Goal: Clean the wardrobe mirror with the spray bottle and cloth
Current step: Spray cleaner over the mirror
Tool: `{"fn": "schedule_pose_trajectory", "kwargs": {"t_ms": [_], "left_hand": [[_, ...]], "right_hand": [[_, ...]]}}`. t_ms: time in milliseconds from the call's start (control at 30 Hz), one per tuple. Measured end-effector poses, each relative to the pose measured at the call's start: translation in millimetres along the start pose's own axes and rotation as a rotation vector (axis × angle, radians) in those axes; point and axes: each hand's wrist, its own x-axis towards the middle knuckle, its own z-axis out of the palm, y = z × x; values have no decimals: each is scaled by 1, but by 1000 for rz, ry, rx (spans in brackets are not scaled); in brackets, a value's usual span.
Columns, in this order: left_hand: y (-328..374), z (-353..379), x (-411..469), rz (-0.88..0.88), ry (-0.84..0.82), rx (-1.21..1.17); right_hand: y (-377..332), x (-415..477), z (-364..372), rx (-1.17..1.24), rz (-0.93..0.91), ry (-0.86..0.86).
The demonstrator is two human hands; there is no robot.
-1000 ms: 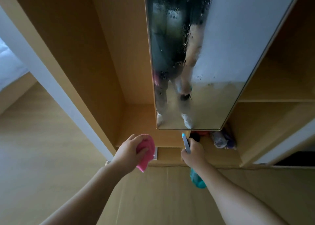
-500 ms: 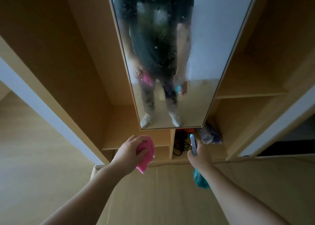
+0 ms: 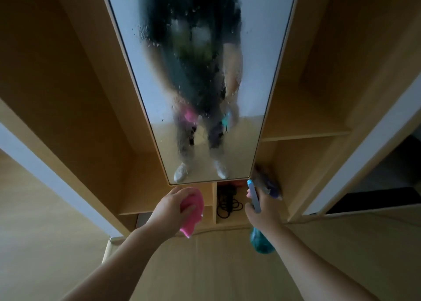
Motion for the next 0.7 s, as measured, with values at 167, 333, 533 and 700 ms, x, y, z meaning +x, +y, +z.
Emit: {"fn": "schedule_pose_trajectory", "kwargs": {"t_ms": [167, 333, 533, 700], "left_hand": [[54, 5, 16, 40, -83, 80], [120, 18, 33, 94, -64, 272], [163, 22, 46, 271, -1, 285], [173, 21, 56, 354, 60, 207]], "right_hand": [[-43, 2, -46, 100, -196, -8], [-92, 4, -98, 218, -382, -68], [-124, 1, -134, 285, -517, -132], [-134, 2, -141, 314, -524, -132]]}}
